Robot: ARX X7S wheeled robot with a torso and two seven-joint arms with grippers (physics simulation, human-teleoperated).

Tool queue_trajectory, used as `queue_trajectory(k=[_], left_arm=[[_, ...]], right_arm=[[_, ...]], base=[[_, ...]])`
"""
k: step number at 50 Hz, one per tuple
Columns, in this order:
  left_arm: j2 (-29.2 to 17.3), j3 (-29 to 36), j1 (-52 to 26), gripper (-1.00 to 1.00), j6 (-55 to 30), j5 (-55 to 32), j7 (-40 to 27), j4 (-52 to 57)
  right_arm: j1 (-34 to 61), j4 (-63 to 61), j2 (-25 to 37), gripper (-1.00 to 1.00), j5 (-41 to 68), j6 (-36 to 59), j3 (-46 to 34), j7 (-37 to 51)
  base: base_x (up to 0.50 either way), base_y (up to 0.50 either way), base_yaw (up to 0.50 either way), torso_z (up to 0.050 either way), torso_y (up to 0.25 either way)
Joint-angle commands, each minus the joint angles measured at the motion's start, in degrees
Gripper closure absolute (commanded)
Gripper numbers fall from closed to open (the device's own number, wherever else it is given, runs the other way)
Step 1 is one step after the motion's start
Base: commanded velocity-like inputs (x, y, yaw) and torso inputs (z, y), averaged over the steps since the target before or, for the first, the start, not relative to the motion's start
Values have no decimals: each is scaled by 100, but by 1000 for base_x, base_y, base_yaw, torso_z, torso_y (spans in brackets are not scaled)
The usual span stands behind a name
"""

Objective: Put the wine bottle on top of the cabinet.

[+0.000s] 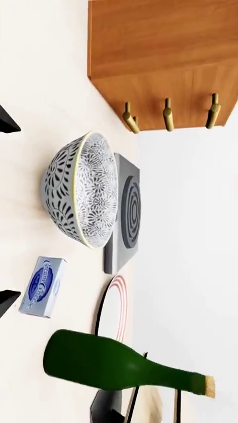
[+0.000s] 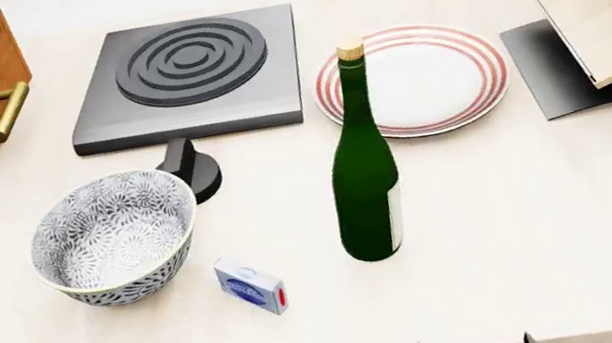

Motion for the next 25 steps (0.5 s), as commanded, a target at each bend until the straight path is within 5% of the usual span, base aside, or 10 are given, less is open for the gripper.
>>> queue_trajectory(k=[1,25], left_arm=[[-116,150,99,-100,-286,-123,-80,746],[-415,411,8,-100,-1875,-248,-482,3443]], right_arm=[[-46,-652,86,-100,72,222,-23,232],[18,-2881,421,-100,-51,1389,-308,551]], base=[[0,0,0,0,0],[0,0,0,0,0]])
